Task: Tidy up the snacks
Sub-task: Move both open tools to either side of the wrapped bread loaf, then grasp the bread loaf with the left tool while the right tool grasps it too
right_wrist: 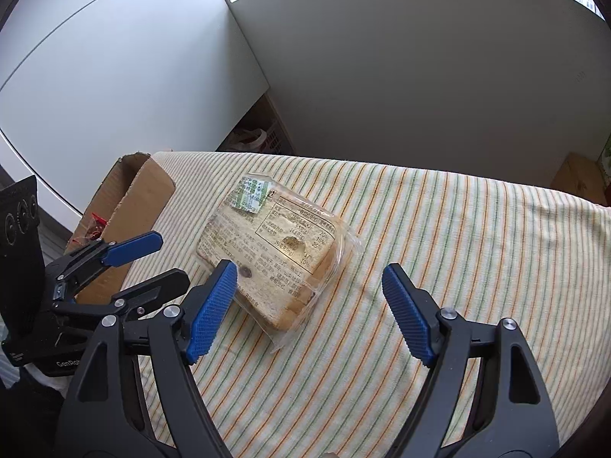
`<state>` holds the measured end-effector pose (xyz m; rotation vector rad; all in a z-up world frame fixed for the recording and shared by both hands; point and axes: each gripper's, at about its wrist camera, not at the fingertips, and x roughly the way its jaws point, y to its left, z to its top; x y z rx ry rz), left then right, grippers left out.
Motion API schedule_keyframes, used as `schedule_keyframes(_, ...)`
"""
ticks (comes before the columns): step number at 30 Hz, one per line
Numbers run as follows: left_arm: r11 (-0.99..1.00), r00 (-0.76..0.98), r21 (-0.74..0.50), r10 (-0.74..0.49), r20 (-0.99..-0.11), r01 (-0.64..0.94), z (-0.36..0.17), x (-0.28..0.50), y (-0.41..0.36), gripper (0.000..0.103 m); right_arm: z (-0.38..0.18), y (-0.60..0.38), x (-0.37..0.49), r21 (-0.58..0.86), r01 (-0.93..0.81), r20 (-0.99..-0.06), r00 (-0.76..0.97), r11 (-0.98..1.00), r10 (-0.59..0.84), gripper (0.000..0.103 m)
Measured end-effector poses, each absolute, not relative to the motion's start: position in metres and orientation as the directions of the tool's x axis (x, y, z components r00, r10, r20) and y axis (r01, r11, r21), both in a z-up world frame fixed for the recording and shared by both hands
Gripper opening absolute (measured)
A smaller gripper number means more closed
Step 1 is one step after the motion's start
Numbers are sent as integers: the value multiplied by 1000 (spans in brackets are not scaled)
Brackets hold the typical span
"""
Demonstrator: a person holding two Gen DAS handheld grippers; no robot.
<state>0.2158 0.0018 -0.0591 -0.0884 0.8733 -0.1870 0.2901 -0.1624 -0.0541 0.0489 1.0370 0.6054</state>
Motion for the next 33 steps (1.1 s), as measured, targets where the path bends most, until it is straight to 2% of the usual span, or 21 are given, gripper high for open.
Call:
schedule_keyframes(4,978,615,-152,-210,-760,147,-66,226,-2,67,-62,-160,297,345,-443,-793,335,828,510,75)
schedule_keyframes(7,976,609,-153,-216,-763,154,-69,230,-2,67,-68,-160,303,373,-434,-794,308,820,524,62)
schedule_keyframes(9,976,606,-151,-217,-765,160,-71,233,-2,67,-72,-159,306,383,-430,-796,296,818,528,59)
schedule_keyframes(13,969,587,-166,-242,-772,182,-75,236,1,65,-75,-155,307,386,-438,-796,286,812,533,58)
schedule_keyframes(15,966,577,-181,-255,-776,184,-76,237,2,54,-76,-153,307,391,-441,-797,277,808,537,54)
schedule_keyframes(21,966,581,-164,-250,-774,198,-75,239,-4,45,-76,-148,308,389,-443,-798,275,807,536,50)
schedule_keyframes(33,968,588,-144,-239,-773,205,-69,230,-16,44,-66,-143,300,373,-442,-800,292,816,524,48)
